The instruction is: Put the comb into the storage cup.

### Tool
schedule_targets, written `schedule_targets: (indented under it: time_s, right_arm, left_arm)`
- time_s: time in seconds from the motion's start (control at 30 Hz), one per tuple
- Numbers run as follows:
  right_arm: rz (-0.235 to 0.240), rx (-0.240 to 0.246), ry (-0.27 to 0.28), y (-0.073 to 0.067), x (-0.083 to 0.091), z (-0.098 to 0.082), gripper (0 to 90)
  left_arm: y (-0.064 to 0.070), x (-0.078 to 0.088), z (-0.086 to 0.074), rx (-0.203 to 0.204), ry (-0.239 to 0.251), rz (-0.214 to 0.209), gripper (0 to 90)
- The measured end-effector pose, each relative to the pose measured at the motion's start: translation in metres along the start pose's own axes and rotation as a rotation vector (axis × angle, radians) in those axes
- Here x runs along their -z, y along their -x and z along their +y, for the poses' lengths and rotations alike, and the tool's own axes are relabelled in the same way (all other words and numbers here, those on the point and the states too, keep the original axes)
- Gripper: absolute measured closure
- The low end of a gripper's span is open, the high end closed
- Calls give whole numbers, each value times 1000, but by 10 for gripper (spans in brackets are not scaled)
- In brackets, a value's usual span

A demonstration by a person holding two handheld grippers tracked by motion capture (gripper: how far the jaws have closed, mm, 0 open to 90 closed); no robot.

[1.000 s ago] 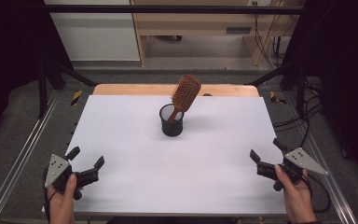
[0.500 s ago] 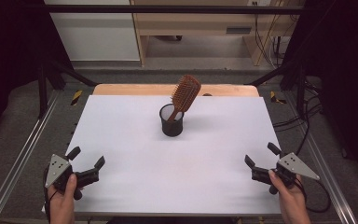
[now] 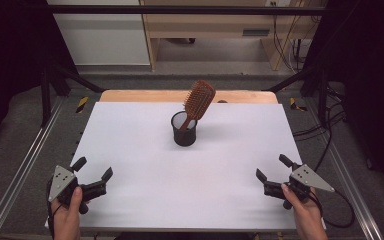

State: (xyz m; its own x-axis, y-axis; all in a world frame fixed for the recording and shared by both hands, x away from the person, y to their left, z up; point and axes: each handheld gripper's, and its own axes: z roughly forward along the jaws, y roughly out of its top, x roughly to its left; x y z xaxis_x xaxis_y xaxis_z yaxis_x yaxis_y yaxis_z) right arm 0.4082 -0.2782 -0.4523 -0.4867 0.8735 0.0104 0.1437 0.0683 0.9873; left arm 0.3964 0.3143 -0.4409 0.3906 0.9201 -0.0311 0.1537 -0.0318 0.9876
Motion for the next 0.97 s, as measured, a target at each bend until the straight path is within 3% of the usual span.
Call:
schedule_targets:
  time_s: [0.4,0.67,0.97]
  right_arm:
    - [19,-5,-2,-3,-6,-3,39]
    - [43,-20,34,-6,-18,-1,45]
    - [60,23,-2,-15,-36,-4,45]
  left_arm:
    - [1,0,0,17,20,-17,23]
    - [0,3,2,28,56,-28,23]
    - [1,2,2,25,57,-34,23]
